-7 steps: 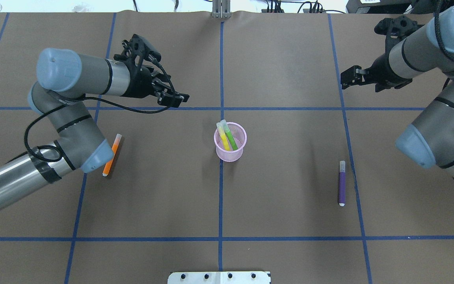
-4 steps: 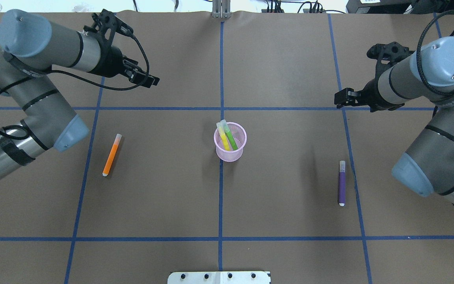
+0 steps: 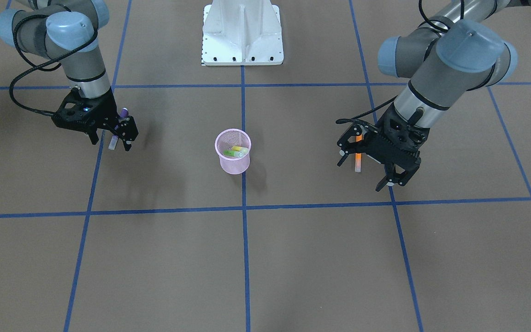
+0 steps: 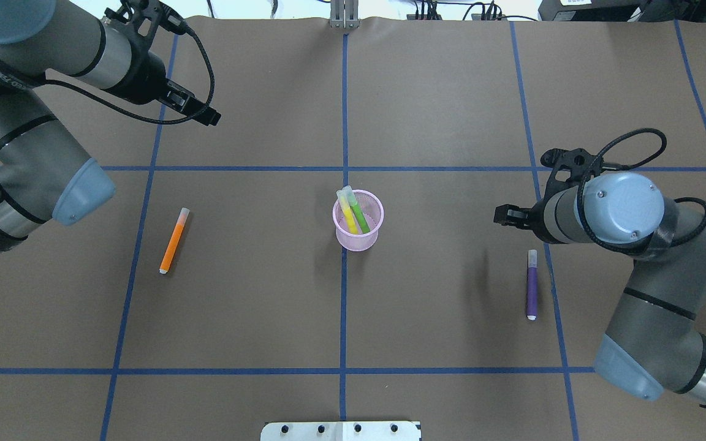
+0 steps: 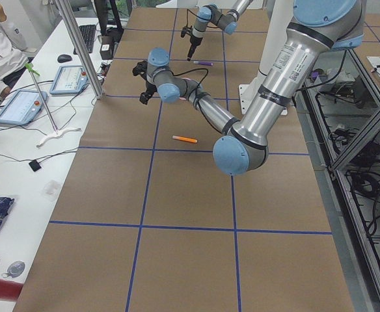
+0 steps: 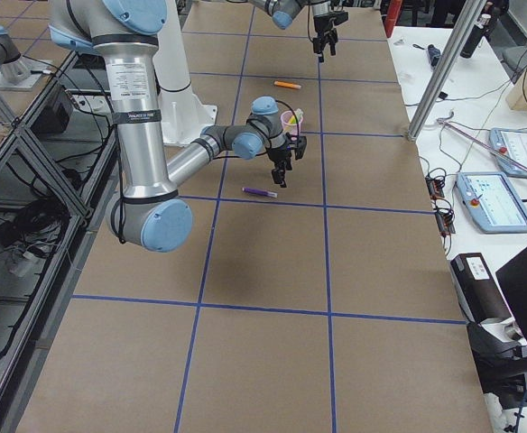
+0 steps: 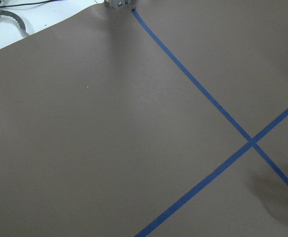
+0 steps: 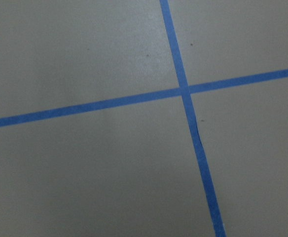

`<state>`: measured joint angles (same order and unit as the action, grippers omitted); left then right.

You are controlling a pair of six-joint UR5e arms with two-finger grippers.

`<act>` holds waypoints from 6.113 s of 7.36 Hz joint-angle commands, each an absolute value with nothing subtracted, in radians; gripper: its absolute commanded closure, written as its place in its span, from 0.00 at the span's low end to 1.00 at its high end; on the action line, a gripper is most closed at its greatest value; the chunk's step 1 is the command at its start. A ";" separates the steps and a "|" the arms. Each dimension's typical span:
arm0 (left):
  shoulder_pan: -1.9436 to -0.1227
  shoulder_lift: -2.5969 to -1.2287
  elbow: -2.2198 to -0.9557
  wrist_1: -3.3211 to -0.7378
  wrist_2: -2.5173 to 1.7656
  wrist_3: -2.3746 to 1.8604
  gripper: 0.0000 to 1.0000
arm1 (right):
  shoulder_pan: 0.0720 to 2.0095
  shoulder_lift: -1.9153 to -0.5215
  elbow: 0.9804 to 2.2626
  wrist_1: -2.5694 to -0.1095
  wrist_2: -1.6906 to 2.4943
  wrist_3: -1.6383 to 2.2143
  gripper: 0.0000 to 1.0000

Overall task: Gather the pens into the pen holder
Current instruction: 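Withdraw the left gripper while the right gripper reaches for the purple marker, then grasp the purple marker with the right gripper and lift it, then lower the purple marker into the pink cup and open the right gripper, then grasp the orange marker with the left gripper while the right arm withdraws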

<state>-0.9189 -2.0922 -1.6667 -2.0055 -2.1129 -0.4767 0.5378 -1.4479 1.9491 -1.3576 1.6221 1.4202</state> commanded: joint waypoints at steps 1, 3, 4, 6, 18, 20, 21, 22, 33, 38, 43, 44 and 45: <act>-0.914 -2.092 -1.671 -2.005 -2.108 -0.485 0.00 | 0.470 -1.518 1.979 -1.358 1.572 1.488 0.30; -0.914 -2.091 -1.677 -2.005 -2.108 -0.486 0.00 | 0.433 -1.519 1.979 -1.356 1.540 1.528 0.43; -0.913 -2.089 -1.677 -2.005 -2.106 -0.486 0.00 | 0.416 -1.520 1.979 -1.358 1.533 1.538 0.49; -0.914 -2.091 -1.677 -2.005 -2.106 -0.486 0.00 | 0.390 -1.531 1.979 -1.356 1.513 1.548 0.52; -0.913 -2.091 -1.677 -2.006 -2.108 -0.488 0.00 | 0.377 -1.542 1.974 -1.358 1.514 1.548 1.00; -0.913 -2.091 -1.677 -2.006 -2.108 -0.488 0.00 | 0.383 -1.528 2.025 -1.358 1.513 1.545 1.00; -0.913 -2.091 -1.677 -2.008 -2.108 -0.488 0.00 | 0.403 -1.497 2.025 -1.358 1.503 1.539 1.00; -0.911 -2.091 -1.678 -2.011 -2.109 -0.486 0.00 | 0.416 -1.426 2.019 -1.359 1.436 1.533 1.00; -0.868 -2.092 -1.664 -2.014 -2.109 -0.485 0.00 | 0.322 -0.911 1.663 -1.365 0.716 1.528 1.00; -0.864 -2.091 -1.658 -2.014 -2.109 -0.477 0.00 | 0.224 -0.926 1.647 -1.364 0.649 1.531 1.00; -0.862 -2.091 -1.660 -2.016 -2.108 -0.480 0.00 | 0.270 -0.916 1.762 -1.365 0.838 1.516 0.01; -0.855 -2.091 -1.660 -2.016 -2.108 -0.482 0.00 | 0.323 -0.916 1.793 -1.371 0.945 1.511 0.01; -0.838 -2.091 -1.646 -2.016 -2.106 -0.488 0.00 | 0.418 -0.919 1.793 -1.379 1.129 1.509 0.01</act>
